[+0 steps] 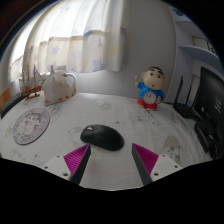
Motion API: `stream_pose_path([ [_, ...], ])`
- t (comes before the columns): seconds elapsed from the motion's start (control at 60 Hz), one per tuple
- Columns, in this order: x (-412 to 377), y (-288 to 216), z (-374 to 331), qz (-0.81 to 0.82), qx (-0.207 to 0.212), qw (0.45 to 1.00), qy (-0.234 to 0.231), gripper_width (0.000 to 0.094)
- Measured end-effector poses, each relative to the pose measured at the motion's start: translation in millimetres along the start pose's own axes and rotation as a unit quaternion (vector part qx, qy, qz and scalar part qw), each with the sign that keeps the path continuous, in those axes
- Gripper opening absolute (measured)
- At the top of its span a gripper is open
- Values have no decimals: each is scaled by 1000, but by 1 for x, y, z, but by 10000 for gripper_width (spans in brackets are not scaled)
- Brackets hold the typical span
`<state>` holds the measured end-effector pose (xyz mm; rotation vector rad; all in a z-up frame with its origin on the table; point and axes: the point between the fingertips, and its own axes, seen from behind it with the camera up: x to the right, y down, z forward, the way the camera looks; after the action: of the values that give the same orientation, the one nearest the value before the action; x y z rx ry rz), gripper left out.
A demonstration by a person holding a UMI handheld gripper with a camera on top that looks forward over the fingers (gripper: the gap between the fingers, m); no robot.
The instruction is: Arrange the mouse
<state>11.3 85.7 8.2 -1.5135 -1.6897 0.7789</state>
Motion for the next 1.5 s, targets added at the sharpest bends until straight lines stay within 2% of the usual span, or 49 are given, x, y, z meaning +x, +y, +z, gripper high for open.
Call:
stream_pose_path([
  [0.233,2,-29,62,-1,-2,999,-32,854],
  [0.55,27,-52,117,33,-15,999,-7,844],
  [0.633,29,-53,122,36,-18,999,-6,742],
  [0.733,27,-53,124,36,-19,999,-7,534],
  [0.867,28,-56,126,14,-20,1000,3,468],
  [0.883,30,-57,126,9,-23,1000,6,435],
  [0.95,33,-64,120,11,-25,999,19,423],
  [1.033,25,-89,101,25,-15,999,14,424],
  [1.133,-8,-125,65,32,-4,999,-4,424],
  [1.267,-101,-153,20,51,8,997,-58,423],
  [1.333,-154,-151,8,55,7,996,-76,422],
  [1.5,-276,-116,8,69,-12,994,-85,420],
])
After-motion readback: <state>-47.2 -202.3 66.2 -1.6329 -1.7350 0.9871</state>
